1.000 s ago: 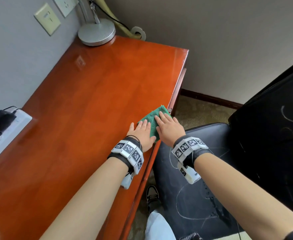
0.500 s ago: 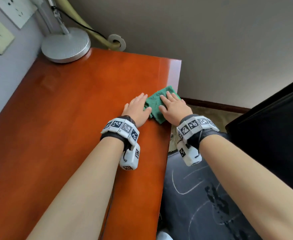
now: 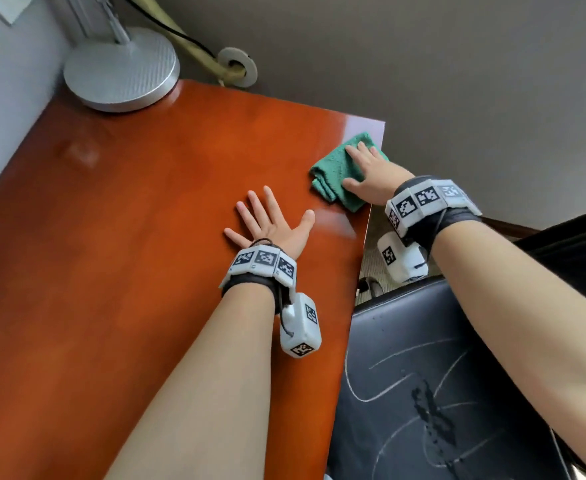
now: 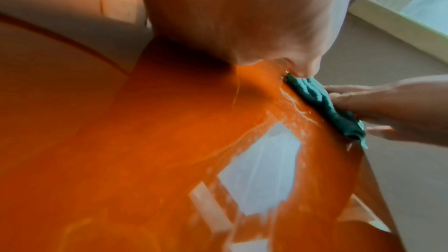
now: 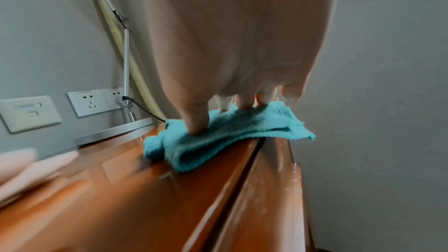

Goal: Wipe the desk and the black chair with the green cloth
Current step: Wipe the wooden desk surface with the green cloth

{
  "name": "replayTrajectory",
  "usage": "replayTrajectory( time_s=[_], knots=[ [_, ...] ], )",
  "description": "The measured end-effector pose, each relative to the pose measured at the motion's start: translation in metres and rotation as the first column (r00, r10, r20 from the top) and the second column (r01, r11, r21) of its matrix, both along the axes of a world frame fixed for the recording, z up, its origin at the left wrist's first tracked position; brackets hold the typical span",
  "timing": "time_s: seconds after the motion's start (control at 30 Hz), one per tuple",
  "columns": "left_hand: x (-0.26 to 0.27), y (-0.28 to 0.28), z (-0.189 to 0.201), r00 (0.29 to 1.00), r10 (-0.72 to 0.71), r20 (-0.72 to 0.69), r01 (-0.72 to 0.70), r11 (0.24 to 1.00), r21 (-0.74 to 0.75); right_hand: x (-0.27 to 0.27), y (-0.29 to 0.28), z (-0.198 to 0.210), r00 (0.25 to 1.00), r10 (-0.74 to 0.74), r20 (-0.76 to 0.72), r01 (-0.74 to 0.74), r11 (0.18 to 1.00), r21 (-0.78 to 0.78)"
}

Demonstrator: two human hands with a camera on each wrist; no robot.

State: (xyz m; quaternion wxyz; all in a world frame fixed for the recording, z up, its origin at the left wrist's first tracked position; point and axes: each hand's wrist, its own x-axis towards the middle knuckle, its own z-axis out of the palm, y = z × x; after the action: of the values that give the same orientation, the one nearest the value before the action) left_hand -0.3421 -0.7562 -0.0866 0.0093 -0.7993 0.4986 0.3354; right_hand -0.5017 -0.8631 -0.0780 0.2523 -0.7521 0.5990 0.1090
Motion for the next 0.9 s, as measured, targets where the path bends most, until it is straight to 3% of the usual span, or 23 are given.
replayTrajectory(
  time_s=[0.33,0.47,0.53,0.7,0.8,0.9],
  knots=[
    [0.004,-0.006,0.005,0.999,-0.039,-0.015,0.041,0.992,0.121,-0.005,-0.080,-0.007,0.989,-0.147,-0.024,0.145,0.987,-0.066],
    [0.003,-0.006,0.005,0.999,-0.045,0.002,0.045,0.992,0.121,0.001,-0.084,-0.008,0.982,-0.188,-0.014,0.186,0.979,-0.085],
    [0.002,-0.006,0.006,0.999,-0.041,0.002,0.040,0.991,0.129,0.000,-0.068,-0.010,0.987,-0.152,-0.042,0.148,0.985,-0.089],
    [0.002,-0.008,0.008,0.999,-0.044,-0.010,0.045,0.988,0.147,0.002,-0.017,-0.006,0.988,0.112,-0.110,-0.111,0.994,0.013],
    [0.002,-0.007,0.010,1.000,-0.027,-0.007,0.028,0.989,0.148,0.024,-0.025,-0.003,0.975,0.216,-0.044,-0.215,0.976,0.035],
    [0.001,-0.008,0.009,1.000,-0.023,-0.005,0.024,0.989,0.148,0.044,-0.054,-0.003,0.977,0.208,-0.047,-0.209,0.978,-0.003]
  ],
)
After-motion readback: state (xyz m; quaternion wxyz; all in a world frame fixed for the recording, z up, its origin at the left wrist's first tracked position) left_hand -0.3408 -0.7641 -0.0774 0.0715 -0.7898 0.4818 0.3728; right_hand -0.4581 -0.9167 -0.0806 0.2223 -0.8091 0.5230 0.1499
